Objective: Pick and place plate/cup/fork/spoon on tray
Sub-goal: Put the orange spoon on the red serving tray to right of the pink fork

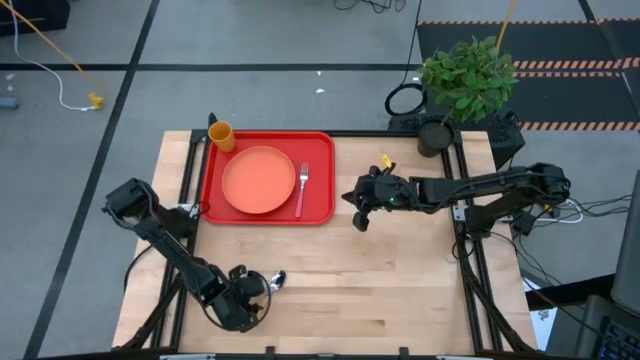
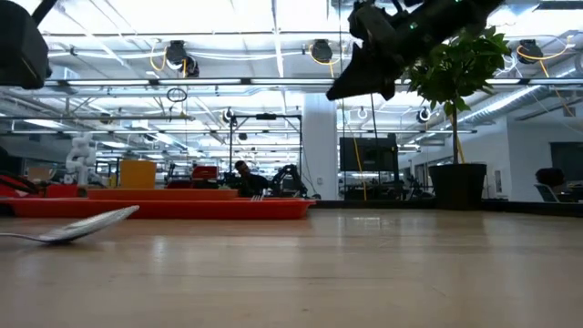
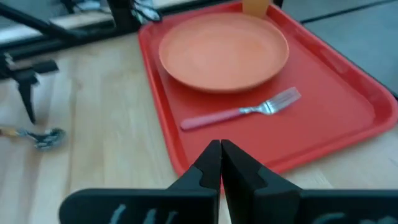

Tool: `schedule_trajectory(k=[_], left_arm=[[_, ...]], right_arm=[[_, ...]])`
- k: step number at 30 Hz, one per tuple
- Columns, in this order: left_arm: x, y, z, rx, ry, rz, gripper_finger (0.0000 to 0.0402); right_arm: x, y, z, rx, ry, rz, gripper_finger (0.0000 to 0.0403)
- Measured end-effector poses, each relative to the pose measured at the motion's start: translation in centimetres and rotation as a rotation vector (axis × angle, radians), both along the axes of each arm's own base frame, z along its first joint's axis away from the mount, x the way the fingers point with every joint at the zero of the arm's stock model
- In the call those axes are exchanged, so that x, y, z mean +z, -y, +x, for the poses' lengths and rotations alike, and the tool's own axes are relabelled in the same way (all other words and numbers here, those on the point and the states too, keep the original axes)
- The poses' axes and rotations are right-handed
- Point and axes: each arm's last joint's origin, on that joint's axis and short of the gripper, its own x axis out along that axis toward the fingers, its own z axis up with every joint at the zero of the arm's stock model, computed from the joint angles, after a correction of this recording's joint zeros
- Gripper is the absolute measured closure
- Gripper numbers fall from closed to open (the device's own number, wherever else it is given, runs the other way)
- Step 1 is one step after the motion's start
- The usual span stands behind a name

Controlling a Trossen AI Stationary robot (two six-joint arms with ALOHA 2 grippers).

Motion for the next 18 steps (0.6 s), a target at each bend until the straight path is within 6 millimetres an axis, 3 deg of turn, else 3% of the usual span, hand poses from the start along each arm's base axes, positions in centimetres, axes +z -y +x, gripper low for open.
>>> schedule_trajectory(k=[10, 18], left_arm=[[-0.1, -1.4, 1.4, 0.073, 0.116, 0.128, 0.0186], [-0.2, -1.6, 1.6, 0.047, 0.041, 0.054, 0.0266]], right_arm=[[0.4, -1.2, 0.2, -0.049, 0.049, -0.023, 0.0399], [0.4, -1.7, 0.2, -0.03, 0.05, -0.032, 0.0399]])
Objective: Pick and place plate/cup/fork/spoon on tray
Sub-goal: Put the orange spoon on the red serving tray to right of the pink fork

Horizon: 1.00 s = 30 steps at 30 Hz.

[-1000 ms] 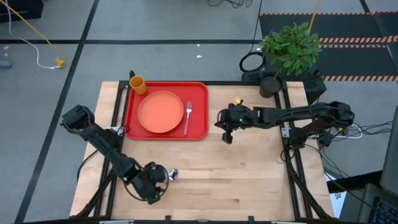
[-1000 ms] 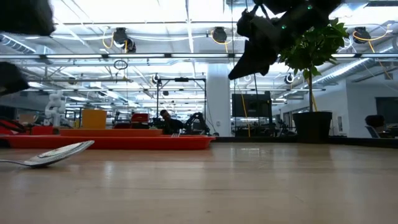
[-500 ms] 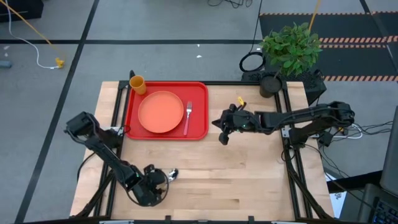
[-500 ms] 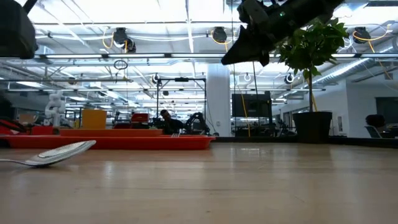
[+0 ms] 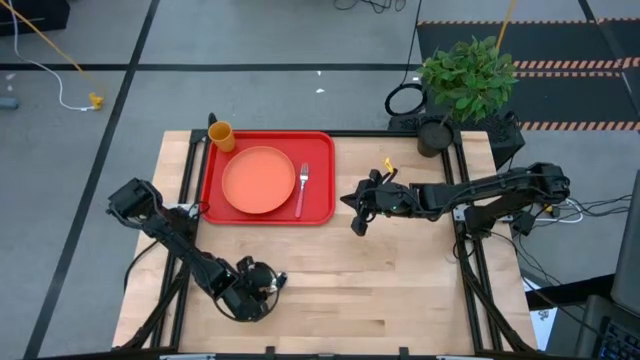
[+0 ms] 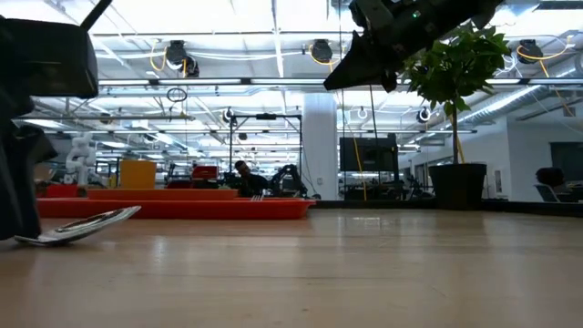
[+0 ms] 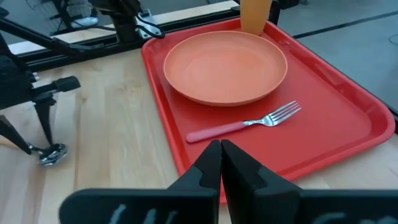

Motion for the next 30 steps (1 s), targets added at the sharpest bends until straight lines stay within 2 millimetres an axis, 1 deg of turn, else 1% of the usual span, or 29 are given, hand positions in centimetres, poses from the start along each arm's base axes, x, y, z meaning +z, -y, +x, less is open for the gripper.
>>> schedule_trajectory(k=[6, 10, 15, 19, 23, 30], left_arm=[[0.0, 0.2, 0.0, -0.072, -0.012, -0.001, 0.0314], [0.0, -0.3, 0.4, -0.112, -0.007, 0.04, 0.0351], [0.3, -1.5, 1.6, -0.14, 0.022, 0.095, 0.0391], [0.4, -2.5, 2.5, -0.185, 0.03, 0.121, 0.0397], [0.7, -3.4, 3.3, -0.224, 0.026, 0.075, 0.0399], [0.9, -4.5, 3.9, -0.229, 0.03, 0.083, 0.04]], right_arm=[[0.0, 0.0, 0.0, 0.004, -0.002, -0.007, 0.0399], [0.0, 0.0, 0.0, 0.008, -0.003, -0.01, 0.0399], [0.1, 0.0, 0.1, 0.009, 0.008, -0.01, 0.0399], [0.3, 0.0, 0.2, 0.015, 0.031, -0.022, 0.0399], [0.5, 0.0, 0.3, 0.015, 0.049, -0.024, 0.0399], [0.5, 0.0, 0.3, 0.014, 0.048, -0.023, 0.0399]])
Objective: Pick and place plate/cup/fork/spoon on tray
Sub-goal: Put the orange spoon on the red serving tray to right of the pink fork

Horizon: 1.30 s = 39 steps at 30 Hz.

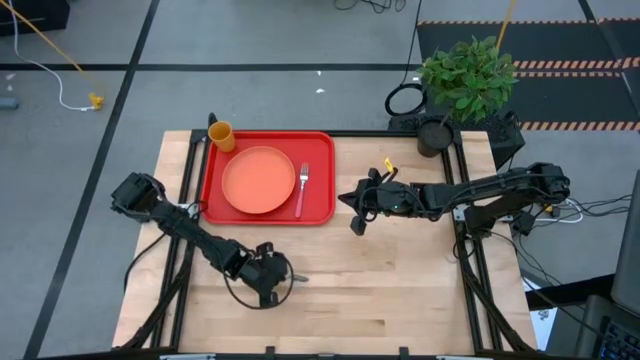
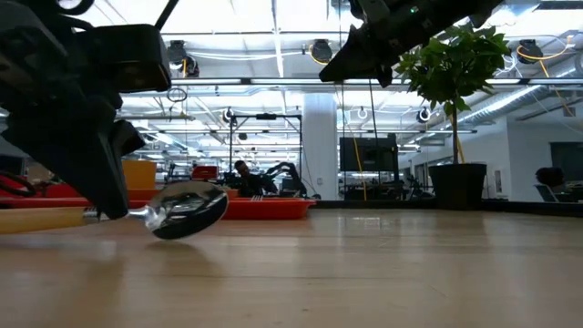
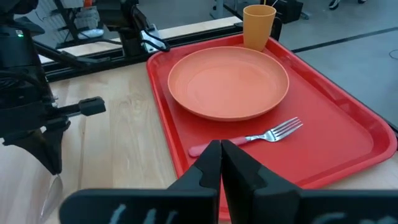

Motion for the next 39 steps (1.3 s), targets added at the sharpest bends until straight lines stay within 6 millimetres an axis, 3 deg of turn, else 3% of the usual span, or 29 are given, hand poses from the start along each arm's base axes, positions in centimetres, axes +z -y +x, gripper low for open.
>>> schedule_trajectory(k=[19, 23, 31, 39], left_arm=[[1.8, -1.2, 1.0, -0.065, 0.128, 0.033, 0.0401], [2.5, -1.5, 1.3, -0.076, 0.17, 0.037, 0.0401], [7.0, -3.3, 1.5, -0.095, 0.386, 0.053, 0.0401], [12.1, -8.2, 1.4, -0.018, 0.628, 0.191, 0.0401]], right_arm=[[0.1, -0.8, -0.1, -0.084, 0.008, -0.042, 0.0399], [-1.0, -0.7, -0.1, -0.092, -0.012, -0.042, 0.0399], [-5.0, -0.8, -1.0, -0.061, 0.065, -0.014, 0.0399], [-8.0, -0.8, -4.0, -0.007, 0.263, 0.077, 0.0397]])
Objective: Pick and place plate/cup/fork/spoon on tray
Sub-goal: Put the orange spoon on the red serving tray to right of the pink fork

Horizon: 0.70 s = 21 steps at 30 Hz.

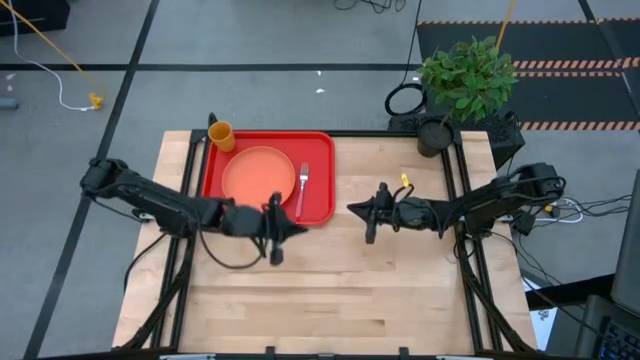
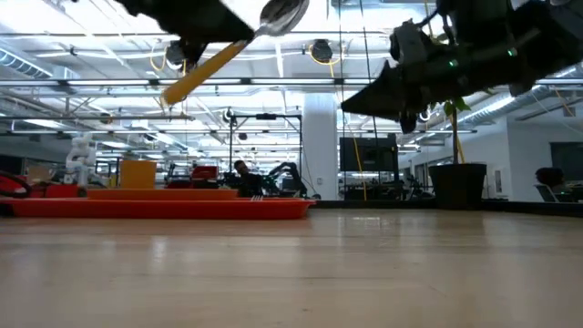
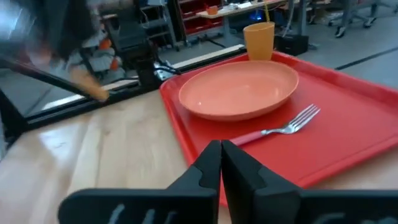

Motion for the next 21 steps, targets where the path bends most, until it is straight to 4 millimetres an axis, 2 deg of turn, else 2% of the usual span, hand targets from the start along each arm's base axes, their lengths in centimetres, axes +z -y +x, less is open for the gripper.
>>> schedule_trajectory(k=[4, 9, 15, 21], left_arm=[[1.6, -2.4, 0.9, 0.03, 0.155, 0.026, 0.0401], [1.7, -4.4, 2.4, 0.084, 0.265, 0.026, 0.0401], [1.2, -4.5, 4.3, 0.095, 0.425, 0.007, 0.0401], [0.5, -4.5, 5.4, 0.104, 0.514, 0.015, 0.0401]], right_arm=[[-0.6, -0.5, 0.3, 0.023, 0.049, 0.009, 0.0372], [0.0, -0.8, 2.6, 0.035, 0.122, -0.06, 0.0315], [1.0, -0.3, 5.0, 0.02, 0.177, -0.124, 0.0259], [1.1, -0.2, 5.9, 0.141, 0.183, -0.159, 0.025]])
